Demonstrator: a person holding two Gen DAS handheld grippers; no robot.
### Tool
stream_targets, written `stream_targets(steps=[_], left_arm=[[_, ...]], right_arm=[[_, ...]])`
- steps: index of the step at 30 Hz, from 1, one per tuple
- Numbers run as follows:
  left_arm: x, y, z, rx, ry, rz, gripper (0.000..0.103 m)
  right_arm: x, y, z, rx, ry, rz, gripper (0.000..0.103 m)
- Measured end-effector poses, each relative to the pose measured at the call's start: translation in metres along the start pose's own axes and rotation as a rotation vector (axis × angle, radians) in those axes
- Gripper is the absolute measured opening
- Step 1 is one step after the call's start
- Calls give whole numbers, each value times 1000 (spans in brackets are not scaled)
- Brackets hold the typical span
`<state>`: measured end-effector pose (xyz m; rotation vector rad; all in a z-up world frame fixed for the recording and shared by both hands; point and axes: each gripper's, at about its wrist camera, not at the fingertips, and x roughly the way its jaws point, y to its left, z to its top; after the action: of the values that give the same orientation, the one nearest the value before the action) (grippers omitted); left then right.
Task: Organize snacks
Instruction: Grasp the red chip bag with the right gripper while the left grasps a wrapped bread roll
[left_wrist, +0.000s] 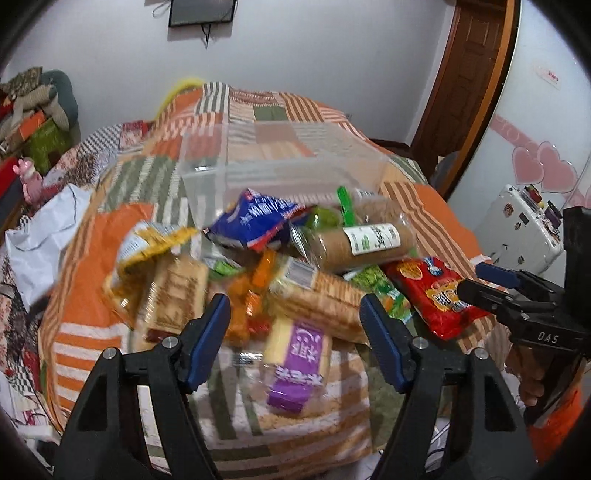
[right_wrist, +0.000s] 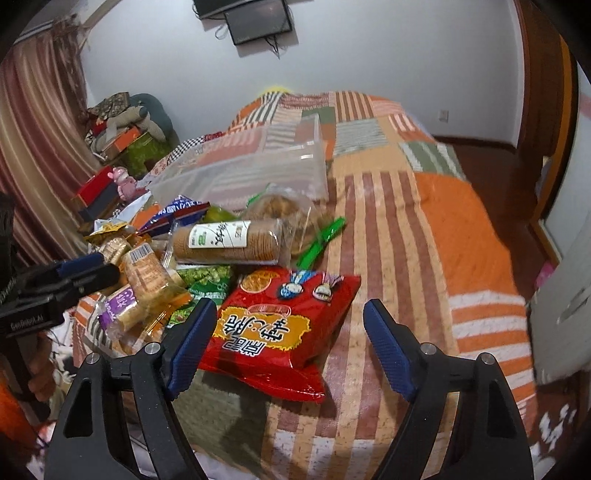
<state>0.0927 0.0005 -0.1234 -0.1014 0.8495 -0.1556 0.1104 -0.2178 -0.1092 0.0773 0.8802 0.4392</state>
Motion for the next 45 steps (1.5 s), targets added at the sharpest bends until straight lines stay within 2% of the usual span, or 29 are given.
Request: stream_targets(steps=[6,11,16,27,33,38,43,45], left_arm=[[4,-21,-8,69,20,-36,72],[16,-23,-7,52,69,-69,72],[27,-24,1,31,66,-48,73],[51,-22,8,17,76,-11,74],[42,-9,0,6,65,-27,63],[38,-16,4,44,31,10,63],[53,-25,10,52,49,2,63],[58,-28,10,58,44,20,62]], right_arm=[[13,9,0,-22,35,15,79],[24,16,2,-33,59,26,82],[28,16,1,-57,67,12,86],[23,-7,-4,-20,89,-21,83],[15,-16,-3,6,81,-24,83],[19,-14,1,11,80,-17,85],[27,-7,2,-31,83,-49,85],[31,-5,3,-45,84,-62,87]])
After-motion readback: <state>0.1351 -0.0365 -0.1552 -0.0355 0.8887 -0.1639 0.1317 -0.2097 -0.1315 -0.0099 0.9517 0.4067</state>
